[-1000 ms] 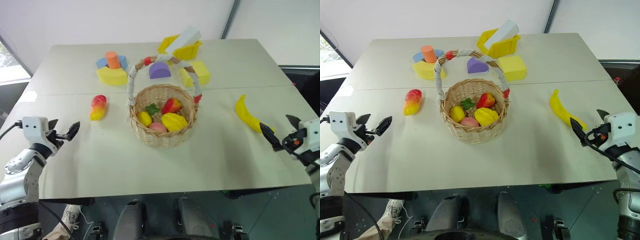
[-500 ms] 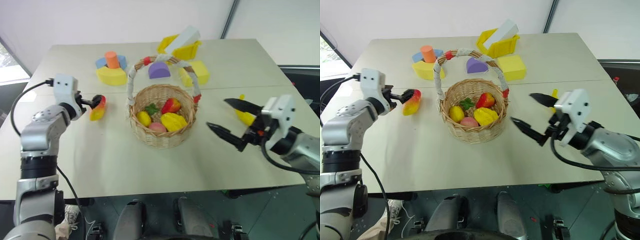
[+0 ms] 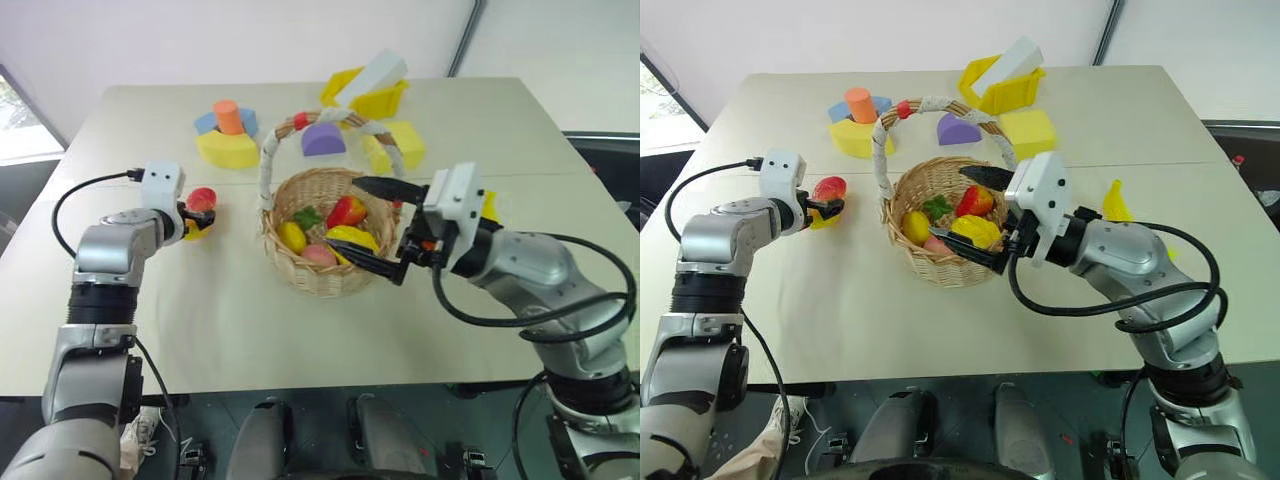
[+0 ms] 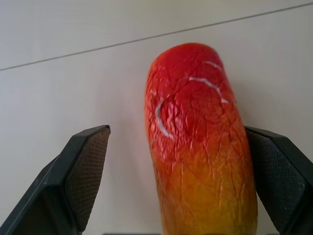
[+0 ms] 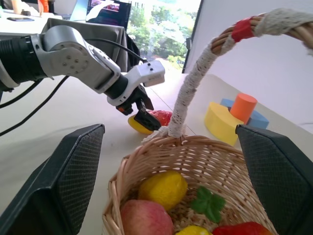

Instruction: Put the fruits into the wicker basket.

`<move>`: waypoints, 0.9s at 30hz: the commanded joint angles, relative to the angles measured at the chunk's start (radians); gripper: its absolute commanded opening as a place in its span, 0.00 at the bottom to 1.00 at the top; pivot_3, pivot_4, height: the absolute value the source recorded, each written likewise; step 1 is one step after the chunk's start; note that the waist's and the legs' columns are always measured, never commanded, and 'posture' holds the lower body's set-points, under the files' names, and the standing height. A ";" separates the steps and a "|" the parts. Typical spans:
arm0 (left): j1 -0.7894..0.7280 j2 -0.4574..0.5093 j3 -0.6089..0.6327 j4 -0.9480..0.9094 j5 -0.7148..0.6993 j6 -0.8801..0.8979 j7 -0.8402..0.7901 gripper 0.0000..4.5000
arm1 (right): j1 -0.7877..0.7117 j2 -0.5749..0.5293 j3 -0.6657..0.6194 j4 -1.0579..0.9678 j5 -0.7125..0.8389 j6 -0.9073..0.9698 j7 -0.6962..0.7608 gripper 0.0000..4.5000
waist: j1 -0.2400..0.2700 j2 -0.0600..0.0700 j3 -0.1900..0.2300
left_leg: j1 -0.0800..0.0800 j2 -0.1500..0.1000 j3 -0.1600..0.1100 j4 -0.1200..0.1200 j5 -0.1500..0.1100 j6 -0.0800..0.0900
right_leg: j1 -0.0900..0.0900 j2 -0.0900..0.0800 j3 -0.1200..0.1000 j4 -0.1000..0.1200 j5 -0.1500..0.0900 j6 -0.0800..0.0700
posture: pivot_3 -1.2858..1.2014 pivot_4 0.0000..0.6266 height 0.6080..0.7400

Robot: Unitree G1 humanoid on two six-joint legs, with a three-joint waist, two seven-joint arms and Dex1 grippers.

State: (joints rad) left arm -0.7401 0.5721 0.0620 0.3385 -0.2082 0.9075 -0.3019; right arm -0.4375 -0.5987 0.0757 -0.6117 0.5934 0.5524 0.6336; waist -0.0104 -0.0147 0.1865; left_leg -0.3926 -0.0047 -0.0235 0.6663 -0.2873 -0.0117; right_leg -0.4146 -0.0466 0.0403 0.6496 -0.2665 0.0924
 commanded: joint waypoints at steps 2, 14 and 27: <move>-0.054 -0.013 0.011 0.046 0.009 -0.035 -0.022 1.00 | 0.004 0.034 0.020 -0.045 -0.026 -0.026 -0.013 0.99 | -0.001 0.000 0.000 | 0.000 0.000 0.000 0.000 0.000 0.000 | 0.000 0.000 0.000 0.000 0.000 0.000 | 0.52 0.24 1.00; 0.002 0.035 0.060 -0.013 0.016 -0.105 -0.039 0.40 | 0.076 0.054 0.058 -0.117 -0.085 -0.024 -0.047 1.00 | -0.004 0.000 0.000 | 0.000 0.000 0.000 0.000 0.000 -0.001 | -0.001 0.000 0.000 0.002 0.000 0.000 | 0.52 0.24 1.00; 0.265 0.154 0.264 -0.812 -0.655 0.074 -0.462 0.40 | 0.126 -0.071 -0.188 0.027 -0.045 -0.067 0.070 1.00 | 0.011 -0.002 0.000 | -0.003 -0.001 0.000 0.000 0.001 -0.003 | -0.003 -0.006 0.001 0.000 0.000 -0.001 | 0.52 0.24 1.00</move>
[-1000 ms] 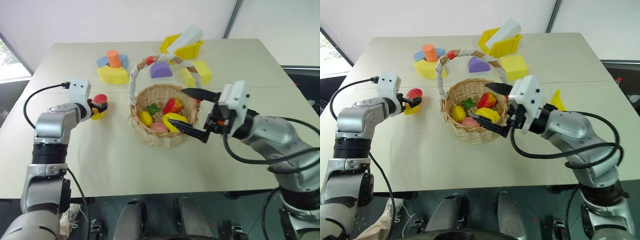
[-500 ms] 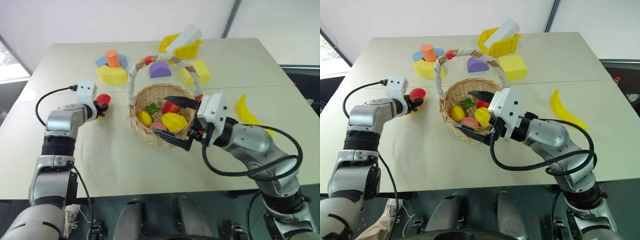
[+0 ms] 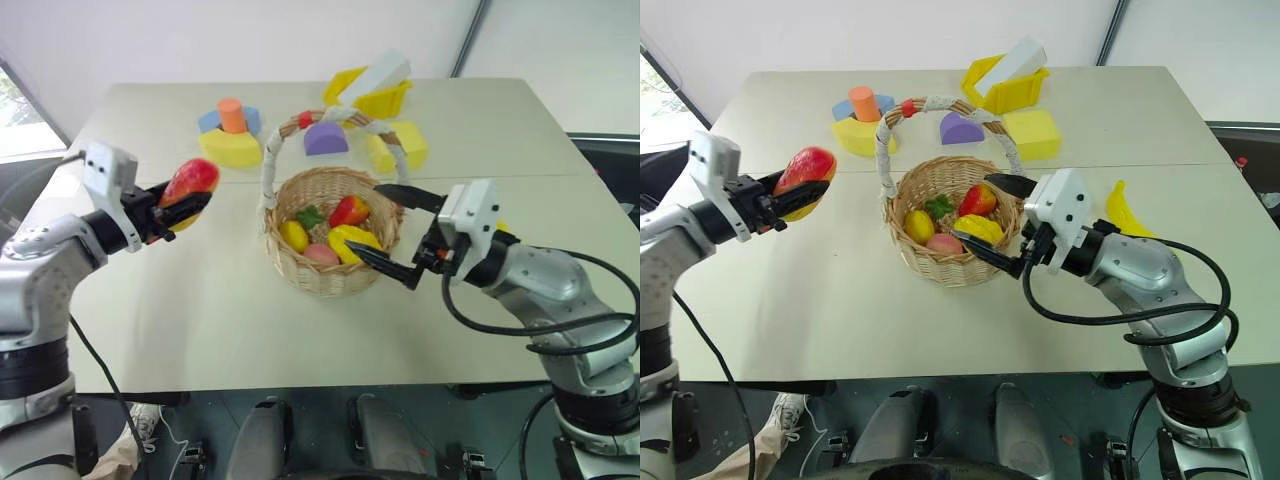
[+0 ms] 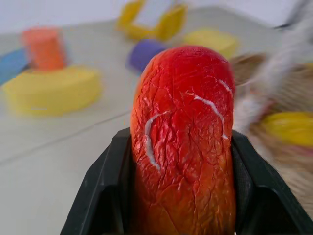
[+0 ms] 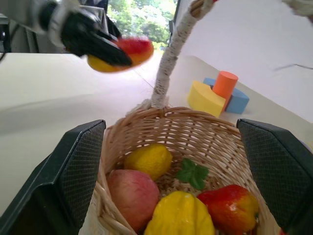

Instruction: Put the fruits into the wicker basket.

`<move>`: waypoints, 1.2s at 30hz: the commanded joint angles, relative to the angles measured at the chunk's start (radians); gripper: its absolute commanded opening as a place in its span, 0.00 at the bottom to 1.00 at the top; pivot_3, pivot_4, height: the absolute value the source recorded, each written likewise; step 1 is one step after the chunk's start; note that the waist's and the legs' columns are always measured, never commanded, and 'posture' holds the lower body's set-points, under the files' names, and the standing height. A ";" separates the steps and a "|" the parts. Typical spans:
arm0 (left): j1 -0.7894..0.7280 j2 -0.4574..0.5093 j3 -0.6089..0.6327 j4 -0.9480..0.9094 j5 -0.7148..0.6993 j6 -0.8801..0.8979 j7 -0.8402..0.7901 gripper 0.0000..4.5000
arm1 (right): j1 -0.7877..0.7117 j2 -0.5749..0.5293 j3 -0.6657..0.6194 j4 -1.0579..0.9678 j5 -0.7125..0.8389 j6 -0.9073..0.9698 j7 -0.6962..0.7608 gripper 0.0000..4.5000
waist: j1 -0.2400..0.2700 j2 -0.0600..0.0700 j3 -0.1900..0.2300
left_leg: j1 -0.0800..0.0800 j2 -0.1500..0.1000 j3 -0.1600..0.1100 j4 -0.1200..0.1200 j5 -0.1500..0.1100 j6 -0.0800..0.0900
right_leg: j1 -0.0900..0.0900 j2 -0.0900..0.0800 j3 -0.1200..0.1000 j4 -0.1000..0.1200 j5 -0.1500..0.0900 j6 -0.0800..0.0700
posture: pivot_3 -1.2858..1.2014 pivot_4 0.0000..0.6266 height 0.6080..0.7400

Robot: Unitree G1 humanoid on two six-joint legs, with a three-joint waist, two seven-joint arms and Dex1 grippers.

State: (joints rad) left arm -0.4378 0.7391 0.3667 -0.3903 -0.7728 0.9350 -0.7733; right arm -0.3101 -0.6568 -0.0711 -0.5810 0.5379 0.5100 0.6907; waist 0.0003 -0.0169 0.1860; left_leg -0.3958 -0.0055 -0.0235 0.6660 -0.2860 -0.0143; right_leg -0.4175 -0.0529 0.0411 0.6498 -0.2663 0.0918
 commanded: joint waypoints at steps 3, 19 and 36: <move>-0.104 -0.053 -0.172 -0.120 -0.078 0.061 0.053 0.40 | -0.004 -0.021 -0.058 0.002 0.006 -0.017 0.009 1.00 | -0.002 0.000 0.000 | 0.004 0.001 0.000 0.000 0.000 0.000 | 0.004 0.003 0.000 0.000 0.000 0.000 | 0.52 0.24 1.00; -0.236 -0.238 -0.496 0.062 0.210 -0.182 0.074 0.93 | 0.209 -0.128 -0.236 0.131 -0.152 0.031 -0.111 1.00 | -0.011 0.000 0.000 | 0.004 0.001 0.000 0.000 0.000 0.001 | 0.005 0.008 0.001 -0.001 0.000 0.000 | 0.52 0.24 1.00; -0.115 -0.232 -0.525 -0.044 0.202 -0.258 -0.037 0.93 | 0.011 -0.128 -0.186 0.698 -0.277 0.072 -0.166 1.00 | -0.013 0.001 0.000 | 0.006 0.002 0.003 0.000 0.000 0.001 | 0.005 0.009 0.002 0.000 0.000 0.000 | 0.52 0.24 1.00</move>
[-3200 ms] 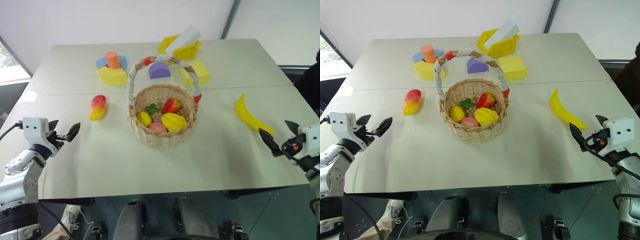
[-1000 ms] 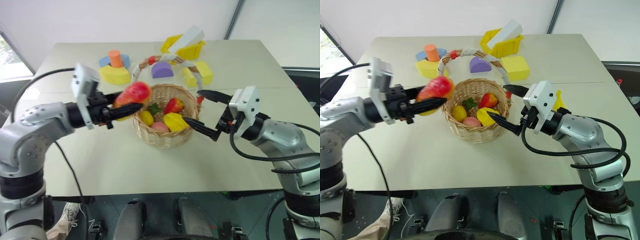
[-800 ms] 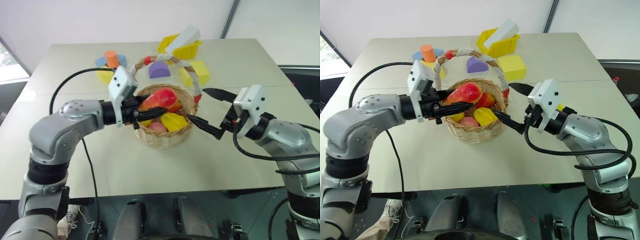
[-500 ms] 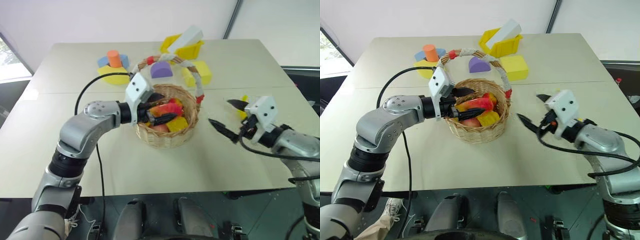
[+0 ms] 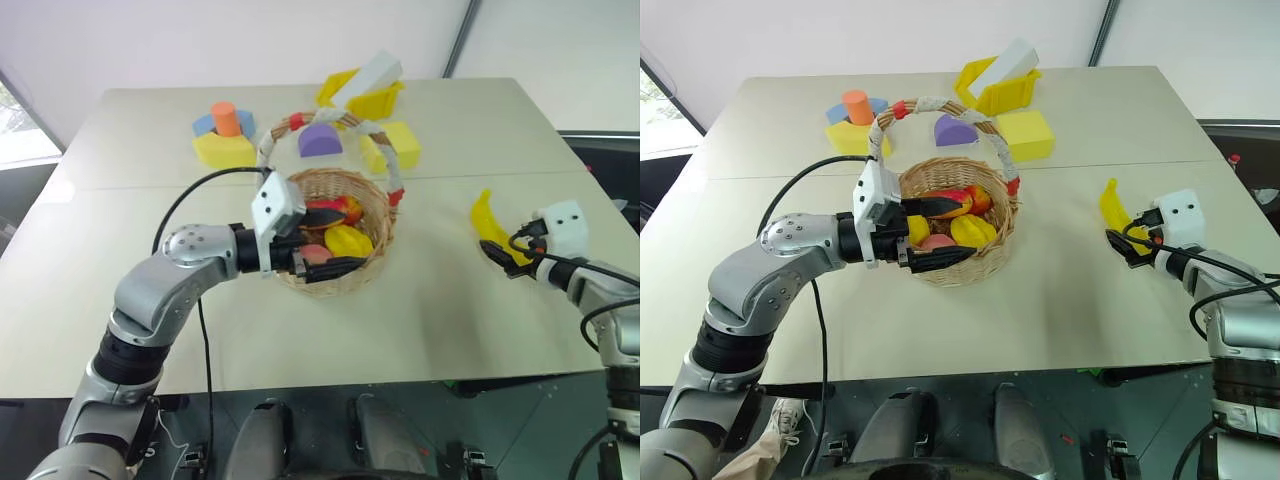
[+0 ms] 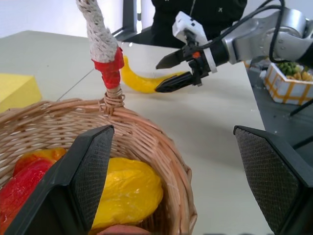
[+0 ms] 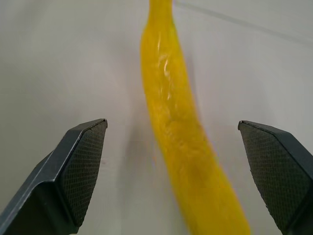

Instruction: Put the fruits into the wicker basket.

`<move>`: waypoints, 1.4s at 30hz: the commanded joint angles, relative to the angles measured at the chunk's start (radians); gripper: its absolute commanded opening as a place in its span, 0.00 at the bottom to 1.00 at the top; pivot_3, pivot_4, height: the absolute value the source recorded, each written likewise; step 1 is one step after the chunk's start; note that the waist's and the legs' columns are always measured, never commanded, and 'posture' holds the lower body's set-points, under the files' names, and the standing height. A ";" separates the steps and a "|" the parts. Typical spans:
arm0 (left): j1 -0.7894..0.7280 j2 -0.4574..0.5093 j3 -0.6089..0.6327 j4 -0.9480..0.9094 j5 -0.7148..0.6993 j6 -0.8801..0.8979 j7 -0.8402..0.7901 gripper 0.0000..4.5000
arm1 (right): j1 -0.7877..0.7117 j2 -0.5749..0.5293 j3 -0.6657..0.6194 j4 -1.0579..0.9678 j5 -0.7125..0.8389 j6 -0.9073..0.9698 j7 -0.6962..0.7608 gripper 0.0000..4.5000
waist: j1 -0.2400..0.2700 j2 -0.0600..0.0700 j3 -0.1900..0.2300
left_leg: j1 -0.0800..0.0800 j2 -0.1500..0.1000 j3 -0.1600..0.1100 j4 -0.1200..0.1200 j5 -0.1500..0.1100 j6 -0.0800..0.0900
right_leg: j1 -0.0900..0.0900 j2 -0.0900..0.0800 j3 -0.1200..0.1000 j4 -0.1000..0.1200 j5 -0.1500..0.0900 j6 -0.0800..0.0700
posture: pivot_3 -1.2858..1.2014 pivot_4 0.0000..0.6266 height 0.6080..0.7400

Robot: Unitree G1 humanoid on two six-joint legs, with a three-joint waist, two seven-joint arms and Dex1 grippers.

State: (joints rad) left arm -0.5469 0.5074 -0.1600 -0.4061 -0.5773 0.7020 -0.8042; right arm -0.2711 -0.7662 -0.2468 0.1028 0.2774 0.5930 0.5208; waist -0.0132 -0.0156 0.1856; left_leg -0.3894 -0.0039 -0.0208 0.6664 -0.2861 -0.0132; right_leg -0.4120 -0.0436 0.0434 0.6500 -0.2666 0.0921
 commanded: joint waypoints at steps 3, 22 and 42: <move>-0.002 0.000 0.000 -0.037 0.001 -0.024 -0.010 0.93 | -0.103 -0.033 0.061 0.167 -0.074 -0.045 0.031 1.00 | -0.002 0.000 0.000 | 0.000 0.000 0.000 0.000 0.000 0.000 | 0.000 0.000 0.000 0.000 0.000 0.000 | 0.52 0.24 1.00; 0.158 0.144 0.282 -0.009 -0.114 0.001 -0.044 0.95 | 0.127 -0.201 -0.035 -0.324 -0.052 -0.212 0.272 0.22 | -0.005 0.004 0.001 | -0.001 0.001 0.000 0.000 0.000 0.000 | -0.002 0.000 0.000 0.000 0.000 0.000 | 0.52 0.24 1.00; 0.384 0.187 0.433 -0.129 -0.201 -0.012 0.018 0.95 | -0.463 0.199 0.594 -0.423 -0.169 -0.025 0.163 0.22 | 0.006 0.001 0.001 | -0.008 -0.001 -0.003 0.000 0.000 -0.001 | -0.008 -0.007 -0.002 0.000 0.000 0.000 | 0.52 0.24 1.00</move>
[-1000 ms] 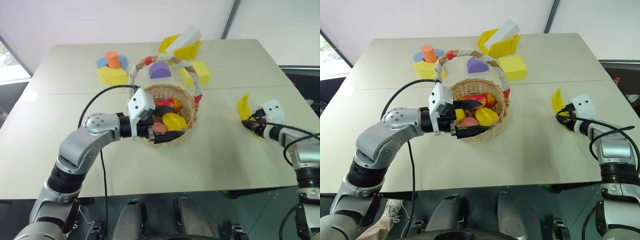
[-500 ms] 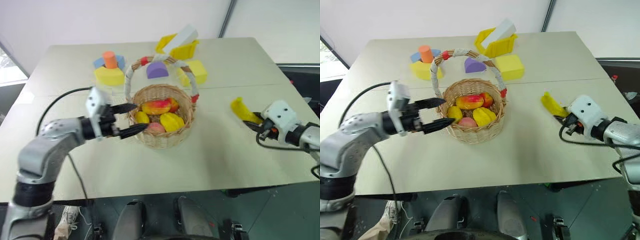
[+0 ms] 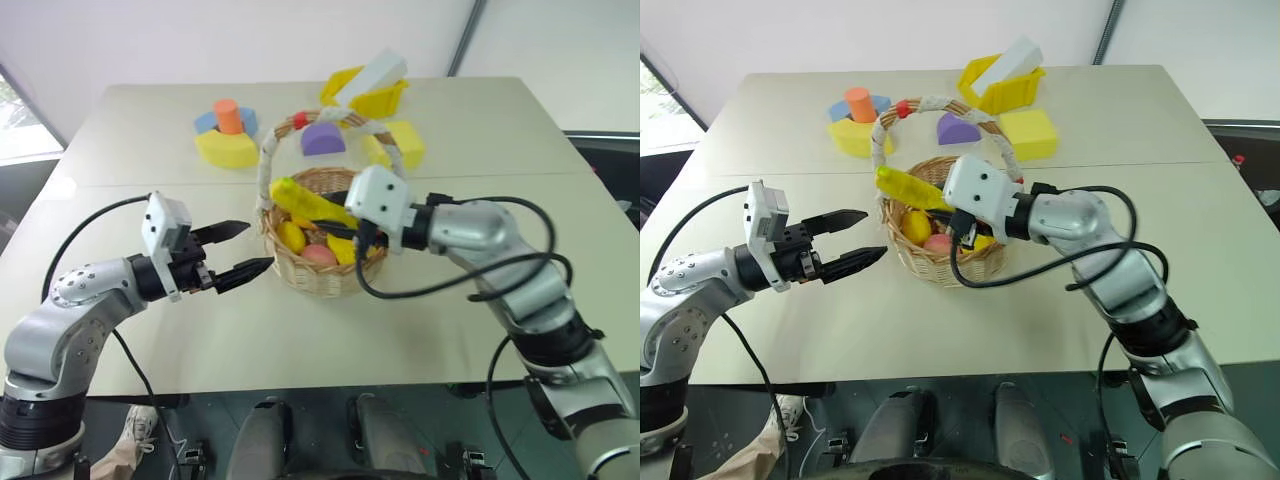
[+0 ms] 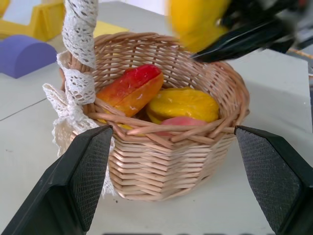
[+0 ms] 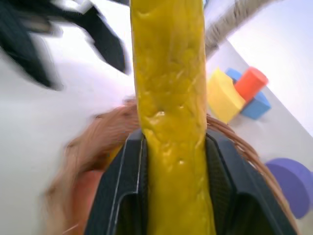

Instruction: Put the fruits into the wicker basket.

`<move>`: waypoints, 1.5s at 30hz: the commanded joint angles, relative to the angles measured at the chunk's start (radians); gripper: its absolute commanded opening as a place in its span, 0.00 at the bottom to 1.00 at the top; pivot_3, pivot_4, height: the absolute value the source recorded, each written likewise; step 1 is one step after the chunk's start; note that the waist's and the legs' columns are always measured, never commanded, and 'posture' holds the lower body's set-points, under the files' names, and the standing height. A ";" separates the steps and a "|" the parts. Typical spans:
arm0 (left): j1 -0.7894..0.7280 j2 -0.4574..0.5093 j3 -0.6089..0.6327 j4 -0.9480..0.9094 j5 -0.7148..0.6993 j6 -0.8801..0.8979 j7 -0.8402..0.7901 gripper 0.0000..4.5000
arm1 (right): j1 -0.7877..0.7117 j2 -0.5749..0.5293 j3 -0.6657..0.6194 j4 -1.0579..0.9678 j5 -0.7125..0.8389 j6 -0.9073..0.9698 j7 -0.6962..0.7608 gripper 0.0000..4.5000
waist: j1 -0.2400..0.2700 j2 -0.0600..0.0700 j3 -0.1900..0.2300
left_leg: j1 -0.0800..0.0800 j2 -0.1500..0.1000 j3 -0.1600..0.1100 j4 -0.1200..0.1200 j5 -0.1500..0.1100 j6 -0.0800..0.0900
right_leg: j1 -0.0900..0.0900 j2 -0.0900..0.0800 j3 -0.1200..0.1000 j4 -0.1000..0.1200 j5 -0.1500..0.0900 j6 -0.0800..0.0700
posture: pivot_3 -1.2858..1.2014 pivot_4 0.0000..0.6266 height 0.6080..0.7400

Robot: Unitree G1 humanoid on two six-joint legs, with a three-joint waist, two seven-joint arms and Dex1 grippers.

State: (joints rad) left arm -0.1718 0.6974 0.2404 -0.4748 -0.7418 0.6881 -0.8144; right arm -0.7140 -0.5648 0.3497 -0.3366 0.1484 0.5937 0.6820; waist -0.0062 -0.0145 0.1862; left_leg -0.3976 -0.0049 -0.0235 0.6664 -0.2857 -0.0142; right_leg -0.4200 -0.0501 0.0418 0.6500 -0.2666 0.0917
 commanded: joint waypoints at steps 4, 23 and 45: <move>0.023 -0.004 0.036 -0.085 -0.065 0.008 0.058 0.95 | -0.014 0.000 -0.009 0.007 -0.038 -0.030 0.037 0.45 | -0.007 0.000 0.000 | -0.003 -0.001 0.000 0.000 0.000 0.000 | -0.003 -0.001 0.000 0.000 0.000 0.000 | 0.52 0.24 1.00; -0.092 -0.030 -0.077 -0.003 -0.063 -0.024 0.028 0.95 | 0.389 0.020 -0.563 -0.262 0.353 0.178 -0.074 0.84 | -0.018 -0.001 -0.001 | 0.001 0.002 0.002 0.000 0.000 0.001 | -0.003 0.005 0.001 0.003 0.000 0.000 | 0.52 0.24 1.00; -0.132 -0.090 -0.139 -0.026 -0.065 -0.024 0.045 0.95 | 0.328 0.104 -0.613 -0.032 0.278 -0.010 -0.220 0.01 | -0.007 -0.001 -0.001 | 0.005 0.001 0.003 0.000 0.000 0.000 | 0.001 0.005 0.002 0.004 0.000 0.000 | 0.52 0.24 1.00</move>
State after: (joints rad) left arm -0.2873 0.6069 0.0954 -0.4768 -0.8066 0.6848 -0.7620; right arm -0.3831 -0.4313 -0.1788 -0.3138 0.4169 0.6216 0.4850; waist -0.0131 -0.0153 0.1855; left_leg -0.3931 -0.0038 -0.0201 0.6659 -0.2858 -0.0138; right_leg -0.4190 -0.0450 0.0439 0.6540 -0.2665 0.0917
